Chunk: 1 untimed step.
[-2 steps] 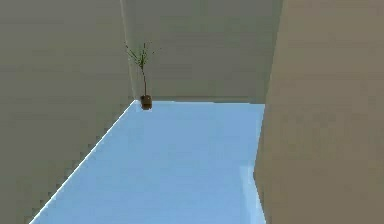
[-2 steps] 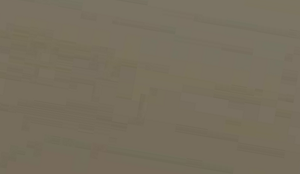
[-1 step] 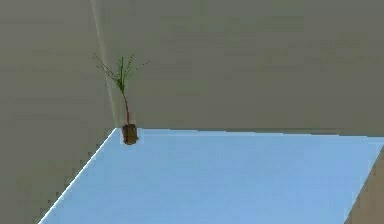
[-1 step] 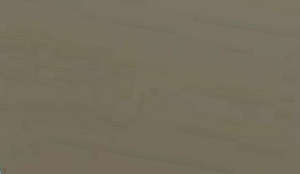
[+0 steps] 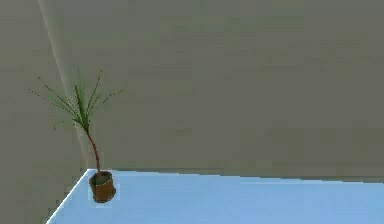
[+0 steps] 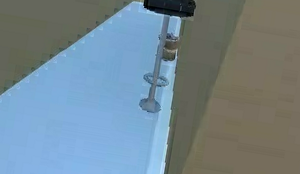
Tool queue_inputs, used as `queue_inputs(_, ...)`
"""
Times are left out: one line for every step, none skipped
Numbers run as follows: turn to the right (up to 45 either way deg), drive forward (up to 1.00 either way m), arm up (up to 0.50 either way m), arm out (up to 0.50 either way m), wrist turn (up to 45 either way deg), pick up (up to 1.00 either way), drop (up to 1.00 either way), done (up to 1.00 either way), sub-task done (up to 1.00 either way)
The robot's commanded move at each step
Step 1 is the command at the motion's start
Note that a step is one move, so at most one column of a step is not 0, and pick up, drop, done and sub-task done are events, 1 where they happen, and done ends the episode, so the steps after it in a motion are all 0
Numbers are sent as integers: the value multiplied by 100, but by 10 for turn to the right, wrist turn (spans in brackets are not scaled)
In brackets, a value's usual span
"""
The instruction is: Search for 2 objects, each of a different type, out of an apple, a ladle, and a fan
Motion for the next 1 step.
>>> queue_inputs(420, 0, 0, 0, 0, 0, 0, 0, 0)
